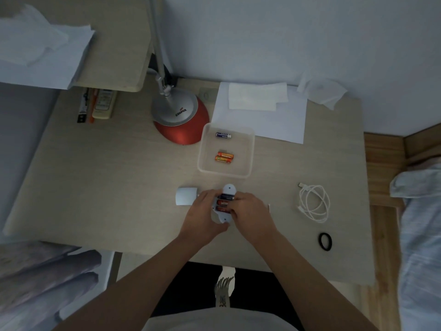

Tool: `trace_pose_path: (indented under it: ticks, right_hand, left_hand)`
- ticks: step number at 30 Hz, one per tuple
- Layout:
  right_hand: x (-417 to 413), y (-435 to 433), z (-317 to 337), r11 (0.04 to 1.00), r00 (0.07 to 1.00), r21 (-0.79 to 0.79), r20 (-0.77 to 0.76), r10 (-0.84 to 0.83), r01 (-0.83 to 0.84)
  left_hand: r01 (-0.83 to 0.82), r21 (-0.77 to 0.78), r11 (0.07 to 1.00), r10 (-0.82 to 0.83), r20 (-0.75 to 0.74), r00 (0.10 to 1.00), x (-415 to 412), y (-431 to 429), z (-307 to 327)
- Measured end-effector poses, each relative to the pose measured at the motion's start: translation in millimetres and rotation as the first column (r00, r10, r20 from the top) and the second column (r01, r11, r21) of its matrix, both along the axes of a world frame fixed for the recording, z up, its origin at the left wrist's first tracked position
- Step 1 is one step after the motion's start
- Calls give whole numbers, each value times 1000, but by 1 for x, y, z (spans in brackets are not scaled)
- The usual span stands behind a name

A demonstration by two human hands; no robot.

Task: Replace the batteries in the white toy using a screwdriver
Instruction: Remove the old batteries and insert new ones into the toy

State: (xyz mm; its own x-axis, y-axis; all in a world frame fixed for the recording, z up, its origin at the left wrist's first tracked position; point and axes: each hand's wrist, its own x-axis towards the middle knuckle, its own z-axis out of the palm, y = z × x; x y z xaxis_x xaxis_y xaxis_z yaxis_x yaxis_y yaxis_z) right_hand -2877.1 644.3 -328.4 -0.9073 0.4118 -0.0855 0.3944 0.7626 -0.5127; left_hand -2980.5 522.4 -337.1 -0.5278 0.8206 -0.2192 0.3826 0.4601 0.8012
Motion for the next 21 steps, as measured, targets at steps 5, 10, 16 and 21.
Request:
trace_pose_path:
  ticks: [5,10,16,21]
  right_hand:
    - [22,-1,8,989,985,-69,-100,-141,134]
    - [52,-6,3,902,911,-191,-69,-406,388]
    - [56,-13,-9,823,919,-453,-20,-394,343]
    - [49,-13,-18,782,912,-530,-36,-408,328]
  left_hand:
    - [13,-16,1000,-13,-14,1000,-2,1,-2]
    - [2,-26,1000,-3,-28,1000,-2,0,-1]
    - [25,-43,999,-25,-19,999,-4,-1,-1]
    - [57,-44,997,-58,-15,998,-8,-1,-2]
